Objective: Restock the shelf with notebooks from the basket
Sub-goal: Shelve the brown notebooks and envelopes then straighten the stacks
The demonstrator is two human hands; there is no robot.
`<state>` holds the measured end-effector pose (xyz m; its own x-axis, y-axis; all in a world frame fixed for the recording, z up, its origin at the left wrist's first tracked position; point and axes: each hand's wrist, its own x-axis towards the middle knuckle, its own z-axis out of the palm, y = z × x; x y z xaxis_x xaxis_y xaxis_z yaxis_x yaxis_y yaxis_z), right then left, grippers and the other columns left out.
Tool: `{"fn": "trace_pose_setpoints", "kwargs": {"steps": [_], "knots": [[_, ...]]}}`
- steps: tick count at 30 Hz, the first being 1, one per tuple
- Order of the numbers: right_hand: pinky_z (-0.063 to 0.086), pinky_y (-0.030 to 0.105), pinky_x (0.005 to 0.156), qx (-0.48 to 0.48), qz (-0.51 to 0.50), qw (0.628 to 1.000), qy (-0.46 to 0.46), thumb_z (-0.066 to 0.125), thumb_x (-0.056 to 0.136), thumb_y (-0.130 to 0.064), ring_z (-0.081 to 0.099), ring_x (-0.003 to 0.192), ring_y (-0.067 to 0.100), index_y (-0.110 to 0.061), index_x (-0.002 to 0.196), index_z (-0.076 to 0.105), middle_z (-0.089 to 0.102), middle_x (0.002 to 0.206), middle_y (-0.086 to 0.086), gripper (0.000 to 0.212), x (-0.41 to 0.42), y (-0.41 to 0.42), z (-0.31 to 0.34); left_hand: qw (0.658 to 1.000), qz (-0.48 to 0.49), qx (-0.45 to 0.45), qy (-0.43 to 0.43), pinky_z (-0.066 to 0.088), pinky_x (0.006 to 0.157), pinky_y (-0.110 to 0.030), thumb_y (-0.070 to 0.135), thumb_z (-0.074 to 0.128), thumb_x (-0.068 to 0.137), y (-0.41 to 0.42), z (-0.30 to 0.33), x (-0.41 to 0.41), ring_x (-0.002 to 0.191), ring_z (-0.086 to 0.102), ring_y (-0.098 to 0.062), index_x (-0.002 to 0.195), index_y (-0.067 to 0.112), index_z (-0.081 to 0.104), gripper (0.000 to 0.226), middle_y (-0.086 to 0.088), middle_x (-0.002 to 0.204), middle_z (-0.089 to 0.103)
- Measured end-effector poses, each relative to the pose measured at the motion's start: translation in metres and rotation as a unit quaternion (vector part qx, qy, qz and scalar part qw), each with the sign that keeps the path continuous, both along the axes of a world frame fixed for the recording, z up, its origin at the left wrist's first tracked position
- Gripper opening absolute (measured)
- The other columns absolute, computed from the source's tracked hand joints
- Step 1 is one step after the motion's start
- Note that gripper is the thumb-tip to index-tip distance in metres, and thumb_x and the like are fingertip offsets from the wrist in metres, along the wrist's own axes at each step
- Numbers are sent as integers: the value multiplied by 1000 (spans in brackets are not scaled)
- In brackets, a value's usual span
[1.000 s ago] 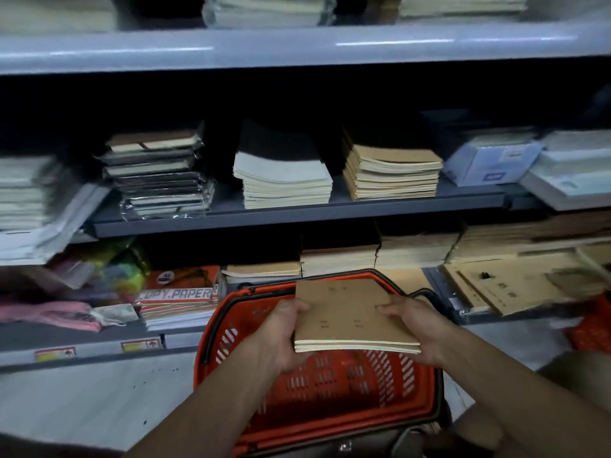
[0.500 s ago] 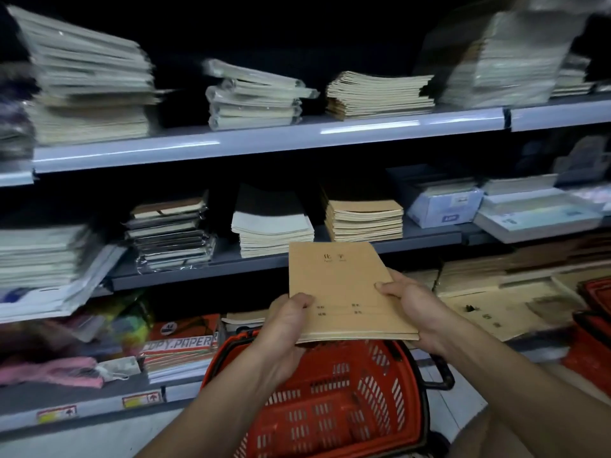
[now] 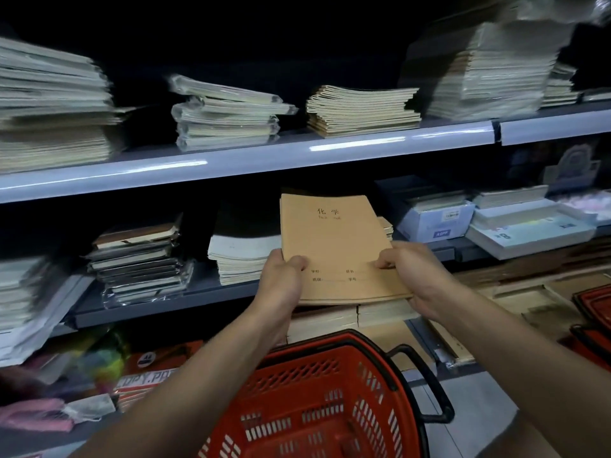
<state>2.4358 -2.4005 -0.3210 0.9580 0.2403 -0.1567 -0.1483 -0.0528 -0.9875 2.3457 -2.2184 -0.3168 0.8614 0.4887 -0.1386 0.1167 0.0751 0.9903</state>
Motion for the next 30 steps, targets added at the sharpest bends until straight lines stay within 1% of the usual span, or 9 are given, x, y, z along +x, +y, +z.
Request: {"fn": "trace_pose_setpoints", "kwargs": {"steps": [2,6,11,14,19,21,23,27,30], "knots": [[50,38,85,-33,-6,998,-56,65,85,-3,67,107,29,-18,101,72,76,105,5,23,17,6,4,1000,4,8,0,56,99,-46,20,50,104,5,2,22,105,70,-22,125,19,57,22,-3,114,74],[50,30,86,-62,-46,988,-131,67,92,-5,62,109,17,-20,139,55,67,120,-1,50,60,22,8,1000,16,8,5,58,87,-40,26,49,101,18,7,69,101,70,-24,128,17,56,29,-6,109,73],[49,21,73,-64,-69,984,-152,68,93,-5,62,95,4,-22,141,53,64,105,-12,53,121,37,1,999,19,-33,12,54,75,-37,18,43,96,35,11,125,95,70,-30,117,11,65,31,-12,103,74],[49,23,75,-91,-80,979,-164,68,91,-6,65,97,10,-21,132,55,66,101,-12,46,154,42,-7,999,11,-17,27,54,70,-35,16,46,95,43,11,152,95,72,-32,108,6,65,24,-17,100,74],[45,29,73,-192,-100,957,-192,70,91,-20,60,88,22,-15,101,54,60,90,-2,19,190,49,-14,999,30,17,30,50,64,-33,4,46,95,51,13,191,70,64,-22,92,5,62,16,-9,74,63],[41,29,60,-225,-97,949,-197,69,92,-19,56,73,20,-12,81,54,55,76,1,20,198,52,-14,999,36,17,36,56,75,-37,1,42,95,56,10,203,75,67,-24,90,7,65,24,-9,79,67],[35,28,51,-250,-91,943,-201,67,93,-14,47,57,17,-12,64,47,47,62,1,35,206,54,-16,998,31,27,52,58,90,-41,2,40,95,60,5,211,89,71,-28,93,9,68,29,-11,90,73],[32,25,42,-305,-76,928,-201,67,94,-14,47,53,16,-8,62,50,48,60,2,37,210,57,-21,996,28,42,74,58,91,-39,4,43,97,69,-9,220,98,71,-30,102,7,69,27,-16,105,75],[41,27,58,-334,-58,913,-225,64,94,-20,60,72,27,-2,71,62,61,70,8,29,208,58,-27,996,11,48,78,57,88,-42,11,45,100,71,-19,220,90,69,-27,100,9,70,25,-11,94,74]]}}
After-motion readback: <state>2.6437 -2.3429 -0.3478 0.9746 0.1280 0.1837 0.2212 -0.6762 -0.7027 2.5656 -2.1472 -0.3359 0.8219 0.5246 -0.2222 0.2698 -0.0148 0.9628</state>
